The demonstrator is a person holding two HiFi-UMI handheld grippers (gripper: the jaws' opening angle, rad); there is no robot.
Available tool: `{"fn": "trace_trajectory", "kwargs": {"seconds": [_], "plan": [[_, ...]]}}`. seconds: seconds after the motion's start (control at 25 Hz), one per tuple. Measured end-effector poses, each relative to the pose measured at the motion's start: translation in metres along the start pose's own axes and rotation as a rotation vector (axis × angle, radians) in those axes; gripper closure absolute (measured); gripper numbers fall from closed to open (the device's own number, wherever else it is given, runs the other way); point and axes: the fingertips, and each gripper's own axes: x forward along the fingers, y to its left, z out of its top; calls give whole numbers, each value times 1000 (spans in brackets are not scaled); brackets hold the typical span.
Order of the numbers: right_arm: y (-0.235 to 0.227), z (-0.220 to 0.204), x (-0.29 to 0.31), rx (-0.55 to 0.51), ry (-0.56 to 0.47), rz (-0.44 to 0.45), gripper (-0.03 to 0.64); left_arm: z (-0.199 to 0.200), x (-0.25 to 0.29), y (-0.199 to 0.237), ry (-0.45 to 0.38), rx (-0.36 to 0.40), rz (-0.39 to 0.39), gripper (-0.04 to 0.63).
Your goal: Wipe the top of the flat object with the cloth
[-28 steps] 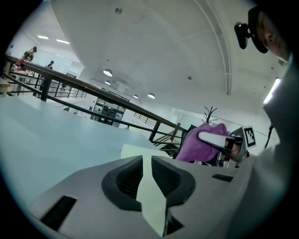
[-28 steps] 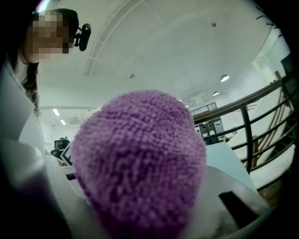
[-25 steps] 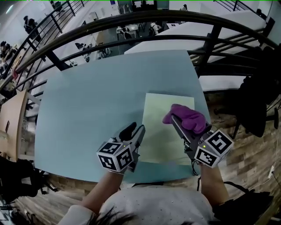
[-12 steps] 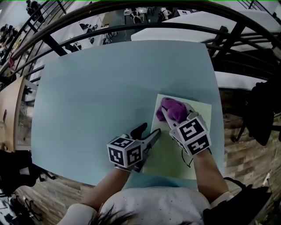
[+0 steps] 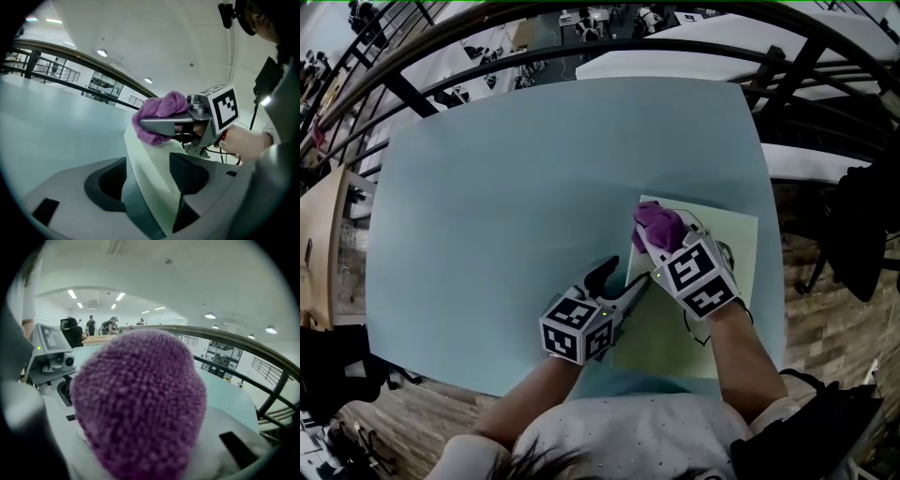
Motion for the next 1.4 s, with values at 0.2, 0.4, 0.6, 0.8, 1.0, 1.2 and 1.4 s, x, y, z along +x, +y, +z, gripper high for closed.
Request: {"fn": "trace_trajectory", "kwargs": {"seconds": [0.2,0.4,0.6,0.8,1.0,1.2,1.4], "plan": [[-22,-18,-12,98,37,-90,581,-3,-2,-2,-33,43,28,316],[-52,-45,-43,141,82,-229,580,-3,-1,-6,-16,34,19,316],[-76,-74,-79,185,127,-344,580,-3,-4,-8,-14,34,20,316],[-96,-98,-112,239,143,-433,580,-1,-6,-9,-13,31,16,316],[-110,-119,-137,297,159,-493,580,-2,-5,-9,5,11,-5,316],[-121,-131,-152,344,150,-540,580,0,-2,-8,34,-17,-32,316],[-123,-124,-153,356,195,-556,580,-1,0,-7,67,-43,-51,316]]}}
